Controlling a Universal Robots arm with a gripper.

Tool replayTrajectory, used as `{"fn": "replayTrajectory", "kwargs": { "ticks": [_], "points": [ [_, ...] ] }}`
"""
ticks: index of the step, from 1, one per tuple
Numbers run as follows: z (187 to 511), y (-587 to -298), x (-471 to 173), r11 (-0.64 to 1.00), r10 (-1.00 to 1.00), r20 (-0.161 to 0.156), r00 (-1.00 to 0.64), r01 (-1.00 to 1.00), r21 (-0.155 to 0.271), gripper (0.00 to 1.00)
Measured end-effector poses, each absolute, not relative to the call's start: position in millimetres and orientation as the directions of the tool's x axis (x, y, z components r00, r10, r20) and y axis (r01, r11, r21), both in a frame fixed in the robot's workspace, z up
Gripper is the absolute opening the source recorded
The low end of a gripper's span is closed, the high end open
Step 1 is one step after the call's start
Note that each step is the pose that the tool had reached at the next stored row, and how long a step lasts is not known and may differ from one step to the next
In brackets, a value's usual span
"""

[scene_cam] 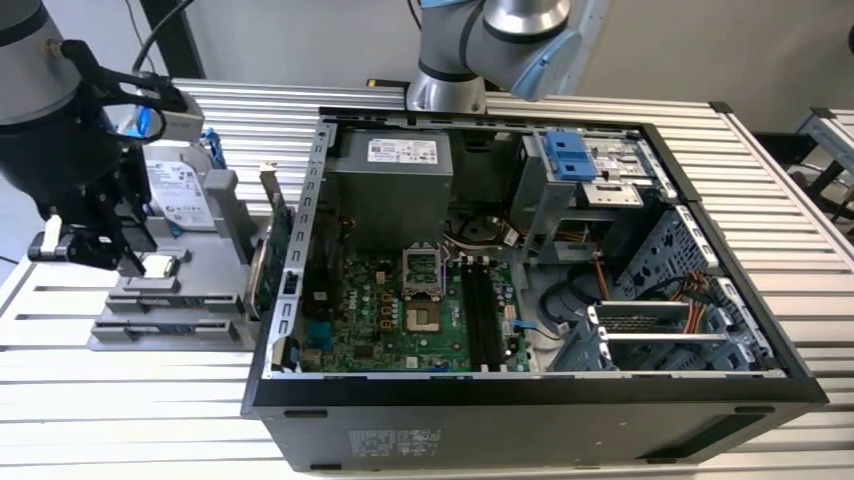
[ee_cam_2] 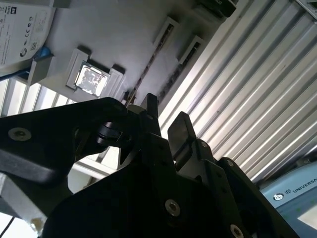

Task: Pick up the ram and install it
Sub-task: 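Pick up the ram and move it above insertion slot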

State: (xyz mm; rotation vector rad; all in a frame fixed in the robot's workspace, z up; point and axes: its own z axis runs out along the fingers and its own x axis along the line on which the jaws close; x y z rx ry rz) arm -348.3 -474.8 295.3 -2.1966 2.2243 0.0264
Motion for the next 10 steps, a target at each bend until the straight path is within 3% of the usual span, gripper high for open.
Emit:
{"fn": "replayTrajectory", "kwargs": {
  "ticks": [10],
  "points": [
    [278.6, -478.7, -350.0, 0.012, -1.000, -0.022, -0.012, -1.000, -0.003, 1.00]
  ]
}}
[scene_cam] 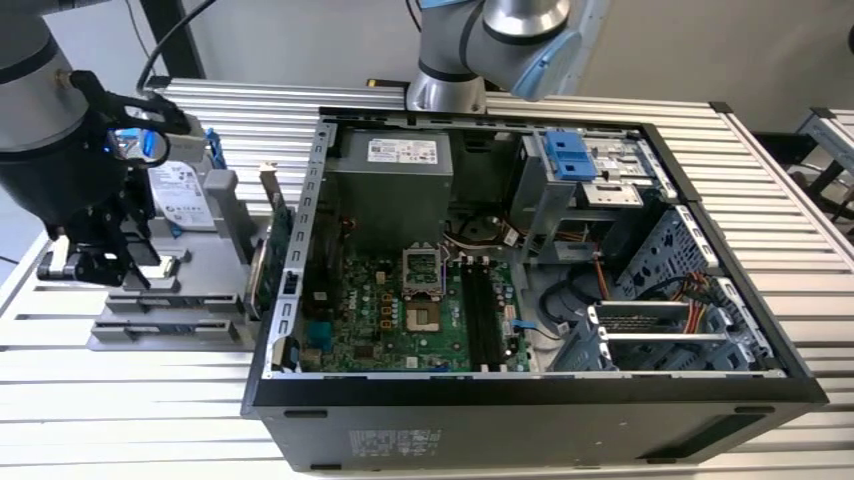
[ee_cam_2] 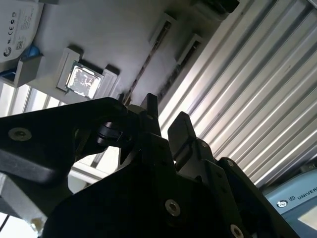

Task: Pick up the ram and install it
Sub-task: 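Pick up the ram and move it above insertion slot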

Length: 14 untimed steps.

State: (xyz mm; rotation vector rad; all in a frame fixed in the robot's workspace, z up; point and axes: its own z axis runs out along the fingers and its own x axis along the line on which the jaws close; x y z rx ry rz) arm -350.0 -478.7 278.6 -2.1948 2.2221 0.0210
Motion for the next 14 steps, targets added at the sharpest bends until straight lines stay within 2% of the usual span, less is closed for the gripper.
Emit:
{"fn": "replayTrajectory", "kwargs": {
  "ticks": [14],
  "points": [
    [253.8, -480.1, -354.6, 0.012, -1.000, -0.020, -0.012, -1.000, -0.003, 1.00]
  ]
}}
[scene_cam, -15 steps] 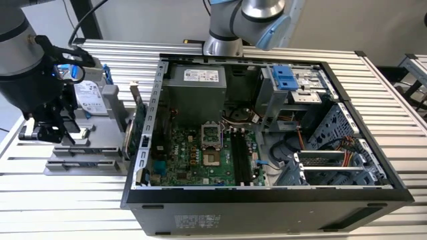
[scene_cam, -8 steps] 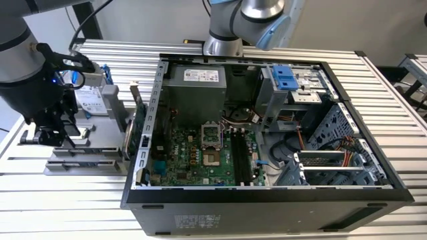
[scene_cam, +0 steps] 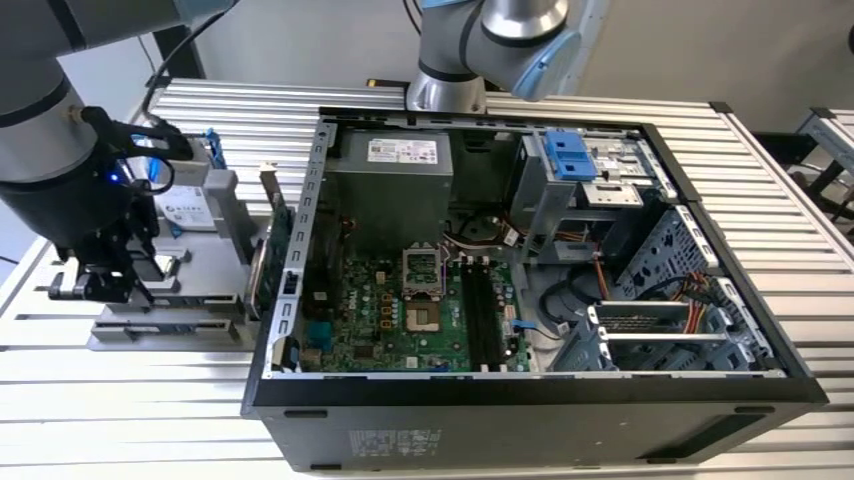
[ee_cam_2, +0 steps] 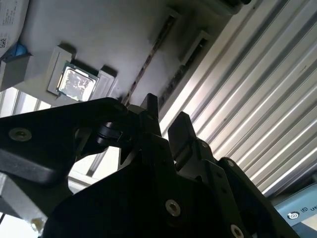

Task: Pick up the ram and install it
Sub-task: 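Pick up the ram and move it above insertion slot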

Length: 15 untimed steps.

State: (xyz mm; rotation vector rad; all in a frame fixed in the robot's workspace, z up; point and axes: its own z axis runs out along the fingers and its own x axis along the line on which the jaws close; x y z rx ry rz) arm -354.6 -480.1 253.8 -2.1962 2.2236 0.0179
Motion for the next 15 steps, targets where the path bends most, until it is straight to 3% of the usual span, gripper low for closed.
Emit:
{"fn": "replayTrajectory", "kwargs": {
  "ticks": [15],
  "points": [
    [228.5, -486.1, -354.8, 0.012, -1.000, -0.019, -0.012, -1.000, -0.003, 1.00]
  ]
}}
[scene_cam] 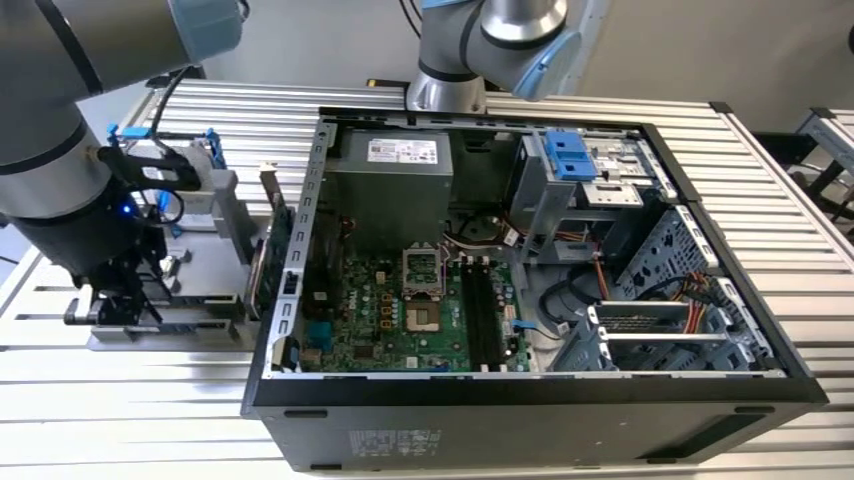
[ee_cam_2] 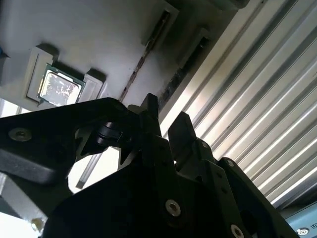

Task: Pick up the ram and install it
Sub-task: 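Pick up the ram and move it above insertion slot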

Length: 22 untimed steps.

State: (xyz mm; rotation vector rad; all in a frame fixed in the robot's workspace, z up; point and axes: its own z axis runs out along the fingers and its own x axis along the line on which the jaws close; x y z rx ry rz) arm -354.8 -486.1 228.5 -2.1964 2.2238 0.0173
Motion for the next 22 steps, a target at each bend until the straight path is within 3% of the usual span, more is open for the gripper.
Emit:
{"fn": "replayTrajectory", "kwargs": {
  "ticks": [22],
  "points": [
    [193.3, -485.9, -354.9, 0.012, -1.000, -0.007, -0.012, -1.000, -0.003, 1.00]
  ]
}}
